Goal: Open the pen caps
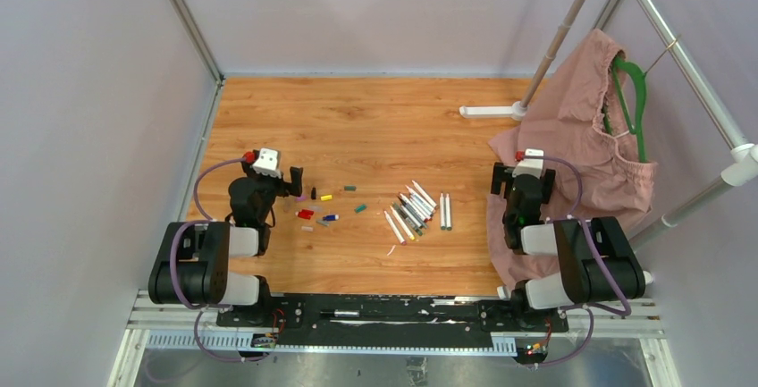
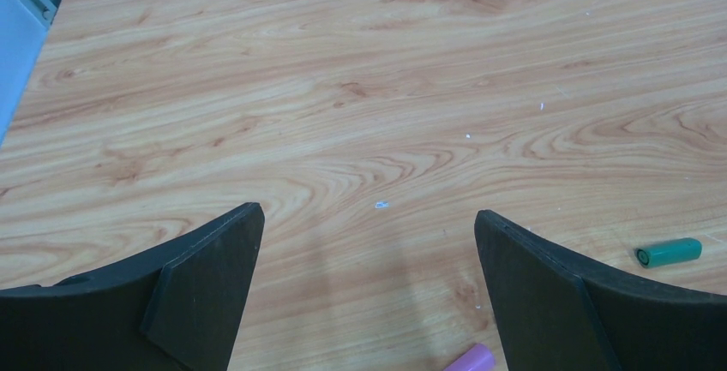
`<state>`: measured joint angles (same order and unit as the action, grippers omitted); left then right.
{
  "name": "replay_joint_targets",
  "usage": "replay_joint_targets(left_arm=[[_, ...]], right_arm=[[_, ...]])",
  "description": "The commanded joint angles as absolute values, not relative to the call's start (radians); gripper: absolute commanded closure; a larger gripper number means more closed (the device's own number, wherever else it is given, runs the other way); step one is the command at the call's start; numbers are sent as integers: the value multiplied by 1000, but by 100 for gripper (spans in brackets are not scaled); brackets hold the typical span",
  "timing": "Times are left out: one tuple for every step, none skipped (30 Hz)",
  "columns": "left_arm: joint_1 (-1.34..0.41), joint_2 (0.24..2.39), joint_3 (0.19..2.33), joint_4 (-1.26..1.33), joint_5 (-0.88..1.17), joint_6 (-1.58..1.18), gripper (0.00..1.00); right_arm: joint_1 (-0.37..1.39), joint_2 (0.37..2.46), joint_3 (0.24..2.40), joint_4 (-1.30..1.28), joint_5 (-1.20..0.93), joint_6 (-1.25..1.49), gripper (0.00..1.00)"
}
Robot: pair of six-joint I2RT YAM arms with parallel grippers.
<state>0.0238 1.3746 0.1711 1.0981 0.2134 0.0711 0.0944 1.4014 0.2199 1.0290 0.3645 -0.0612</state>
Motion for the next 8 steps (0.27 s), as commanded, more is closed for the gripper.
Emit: replay_joint_targets(left_arm=[[25,1382,177,1128,196,70,0],[25,1380,179,1122,194,70,0],[25,1380,181,1119,196,72,0],[25,1382,181,1120,196,72,0],[25,1384,181,1120,196,72,0],[25,1384,181,1120,196,73,0],[25,1384,181,1119,196,74,0],[25,1383,181,1119,196,72,0]], right_arm=[[90,1389,235,981,363,-66,0],[90,1390,235,984,364,-66,0],[90,1390,234,984,364,-66,0],[90,1390,235,983,364,-66,0],[90,1390,235,983,364,-66,0],[91,1390,235,983,364,-67,0],[90,1390,235,983,364,-66,0],[90,1390,235,984,364,-66,0]])
